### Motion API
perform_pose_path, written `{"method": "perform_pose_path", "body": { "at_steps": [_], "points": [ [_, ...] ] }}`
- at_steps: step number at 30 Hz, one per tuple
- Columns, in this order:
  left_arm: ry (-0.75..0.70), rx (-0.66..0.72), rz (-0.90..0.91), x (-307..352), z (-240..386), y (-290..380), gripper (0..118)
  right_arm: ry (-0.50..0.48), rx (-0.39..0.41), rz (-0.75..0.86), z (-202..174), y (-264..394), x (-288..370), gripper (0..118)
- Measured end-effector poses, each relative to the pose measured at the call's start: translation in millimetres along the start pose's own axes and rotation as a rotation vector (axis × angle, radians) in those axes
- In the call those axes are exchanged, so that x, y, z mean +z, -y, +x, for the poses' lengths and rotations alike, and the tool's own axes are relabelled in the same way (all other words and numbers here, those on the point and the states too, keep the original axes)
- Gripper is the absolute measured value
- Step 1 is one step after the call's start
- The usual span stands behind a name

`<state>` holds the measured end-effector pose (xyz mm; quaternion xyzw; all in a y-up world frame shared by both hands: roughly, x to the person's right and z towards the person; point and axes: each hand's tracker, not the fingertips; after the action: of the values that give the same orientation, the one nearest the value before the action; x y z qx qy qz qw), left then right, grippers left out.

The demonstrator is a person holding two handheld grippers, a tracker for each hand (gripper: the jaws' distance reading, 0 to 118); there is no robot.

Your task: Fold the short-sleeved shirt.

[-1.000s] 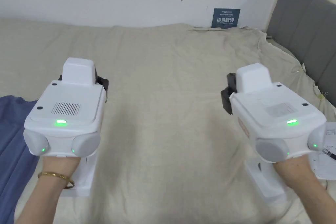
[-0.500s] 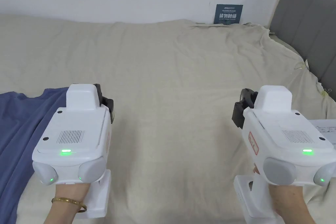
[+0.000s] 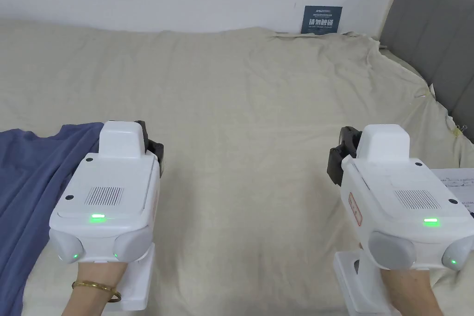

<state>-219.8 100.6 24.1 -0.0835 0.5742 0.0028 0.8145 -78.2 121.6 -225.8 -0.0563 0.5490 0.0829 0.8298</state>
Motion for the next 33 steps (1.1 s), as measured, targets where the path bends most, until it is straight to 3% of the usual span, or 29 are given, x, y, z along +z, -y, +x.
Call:
{"method": "perform_pose_path", "body": {
  "at_steps": [33],
  "points": [
    [0.013,-0.004,0.004,0.9,2.5,-3.1,0,-0.002,0.013,0.004,-1.6,-5.3,5.4,0]
  ]
}}
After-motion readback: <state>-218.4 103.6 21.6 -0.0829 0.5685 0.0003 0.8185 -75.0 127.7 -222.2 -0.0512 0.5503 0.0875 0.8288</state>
